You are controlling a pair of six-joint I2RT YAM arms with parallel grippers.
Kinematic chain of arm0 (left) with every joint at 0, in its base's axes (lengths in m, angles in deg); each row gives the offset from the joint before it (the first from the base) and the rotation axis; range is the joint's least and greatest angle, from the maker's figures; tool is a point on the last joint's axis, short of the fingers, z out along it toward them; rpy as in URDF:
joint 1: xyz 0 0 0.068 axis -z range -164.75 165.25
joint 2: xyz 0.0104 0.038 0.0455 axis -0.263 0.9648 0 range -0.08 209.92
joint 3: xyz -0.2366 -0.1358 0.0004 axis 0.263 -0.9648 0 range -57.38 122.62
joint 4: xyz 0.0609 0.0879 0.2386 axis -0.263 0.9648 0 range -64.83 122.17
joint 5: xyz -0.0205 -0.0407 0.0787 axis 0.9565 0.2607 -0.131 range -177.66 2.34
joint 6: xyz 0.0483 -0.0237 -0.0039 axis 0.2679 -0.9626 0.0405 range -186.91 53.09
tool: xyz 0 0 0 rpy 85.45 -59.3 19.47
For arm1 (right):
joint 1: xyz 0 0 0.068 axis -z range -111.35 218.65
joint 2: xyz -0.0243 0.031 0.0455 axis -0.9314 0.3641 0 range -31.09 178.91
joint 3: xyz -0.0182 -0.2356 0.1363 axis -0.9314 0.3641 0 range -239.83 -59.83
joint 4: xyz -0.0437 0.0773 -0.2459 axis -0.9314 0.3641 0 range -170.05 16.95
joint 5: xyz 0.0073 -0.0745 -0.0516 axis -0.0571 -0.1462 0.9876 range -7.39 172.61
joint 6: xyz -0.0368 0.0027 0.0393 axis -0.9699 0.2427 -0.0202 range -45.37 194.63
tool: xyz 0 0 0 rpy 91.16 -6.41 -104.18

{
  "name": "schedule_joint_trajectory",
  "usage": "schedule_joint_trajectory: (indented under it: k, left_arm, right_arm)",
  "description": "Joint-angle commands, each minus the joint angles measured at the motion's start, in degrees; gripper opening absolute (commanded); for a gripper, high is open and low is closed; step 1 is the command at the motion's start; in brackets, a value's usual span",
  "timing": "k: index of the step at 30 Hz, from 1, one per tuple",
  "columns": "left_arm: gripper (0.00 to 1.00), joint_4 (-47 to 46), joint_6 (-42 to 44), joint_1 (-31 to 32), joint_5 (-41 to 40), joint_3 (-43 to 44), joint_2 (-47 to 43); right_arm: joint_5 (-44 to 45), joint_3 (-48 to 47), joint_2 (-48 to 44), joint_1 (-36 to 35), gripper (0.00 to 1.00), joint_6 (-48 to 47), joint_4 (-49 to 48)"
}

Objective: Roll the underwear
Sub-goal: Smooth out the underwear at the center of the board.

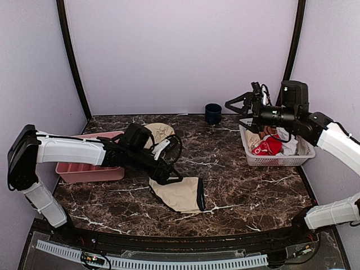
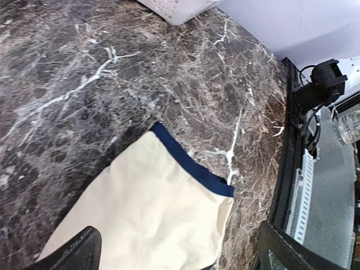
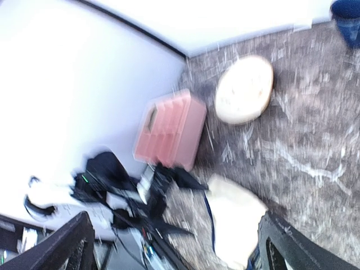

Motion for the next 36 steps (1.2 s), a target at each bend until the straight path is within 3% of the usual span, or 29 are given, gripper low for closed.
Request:
schedule_joint_trajectory:
  k: [1, 7, 12, 27, 33, 36]
  left_arm:
    - [0.99, -7.9, -8.3, 0.6, 13.8, 2.9, 6.0]
    - [0.99, -18.9, -18.2, 1.7, 19.6, 6.2, 14.8]
    - [0.99, -23.3, -20.0, 2.7, 21.2, 10.1, 21.5]
    - [0.99, -32.5, -24.7, 2.6, 23.9, 21.4, 42.8]
    - [0.99, -24.3, -19.6, 2.4, 23.8, 21.6, 36.0]
    - [0.99, -23.5, -19.0, 0.8, 20.8, 14.3, 26.3]
  right_arm:
    - [6.5, -3.0, -2.6, 2.4, 1.00, 8.4, -4.6]
    - [3.5, -2.1, -1.2, 6.9, 0.99, 19.7, -18.4]
    - [2.3, -12.7, 4.9, 7.7, 1.00, 18.4, -11.5]
    - [-0.2, -14.3, 8.5, 11.4, 0.99, 22.1, -16.0]
    - [-3.6, -15.6, 9.3, 14.1, 0.99, 22.8, -16.7]
    - [-4.7, -15.4, 9.5, 15.6, 1.00, 23.5, -18.7]
